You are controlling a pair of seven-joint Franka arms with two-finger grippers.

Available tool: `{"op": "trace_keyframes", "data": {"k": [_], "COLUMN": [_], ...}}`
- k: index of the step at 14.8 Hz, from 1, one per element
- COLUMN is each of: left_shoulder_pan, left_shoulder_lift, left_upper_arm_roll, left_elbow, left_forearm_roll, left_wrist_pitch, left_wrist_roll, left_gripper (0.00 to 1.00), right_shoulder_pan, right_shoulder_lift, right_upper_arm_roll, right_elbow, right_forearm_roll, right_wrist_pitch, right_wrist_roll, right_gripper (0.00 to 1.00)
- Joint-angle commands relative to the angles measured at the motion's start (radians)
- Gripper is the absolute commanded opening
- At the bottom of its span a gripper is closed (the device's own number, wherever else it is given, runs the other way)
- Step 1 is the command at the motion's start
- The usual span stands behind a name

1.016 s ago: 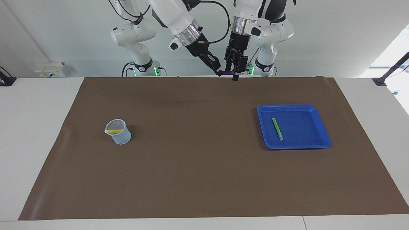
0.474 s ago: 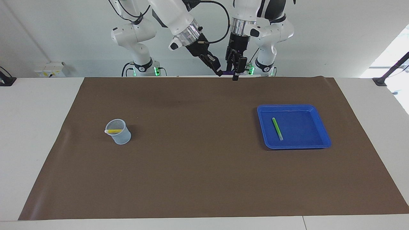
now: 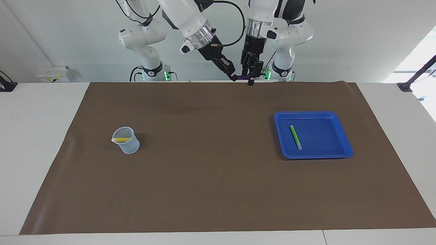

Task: Right arm passes pens to left for tray arrangement
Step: 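Bring the purple pen toward the left gripper and close left gripper on it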

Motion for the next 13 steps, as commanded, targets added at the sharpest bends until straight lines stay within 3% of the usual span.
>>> {"op": "trace_keyframes", "data": {"k": [1, 9, 13], "left_shoulder_pan": [0.004, 0.001, 0.000], "left_shoulder_lift": [-0.016, -0.016, -0.016], "left_upper_arm_roll": [0.023, 0.036, 0.036], "left_elbow": [0.024, 0.010, 0.009], "left_forearm_roll": [0.017, 0.017, 0.017], "left_wrist_pitch": [-0.042, -0.042, -0.042], "left_wrist_roll": [0.003, 0.016, 0.018], "left_gripper": [0.75, 0.69, 0.42], "right_shoulder_pan": [-0.004, -0.004, -0.004], "right_shoulder_lift": [-0.016, -0.016, -0.016], "right_upper_arm_roll": [0.002, 0.002, 0.002], "right_elbow": [-0.015, -0.015, -0.015], "right_forearm_roll": [0.019, 0.019, 0.019], "right_wrist_pitch": [-0.009, -0.009, -0.009], "right_wrist_roll": [-0.001, -0.001, -0.003], "right_gripper": [0.00, 0.00, 0.00]}}
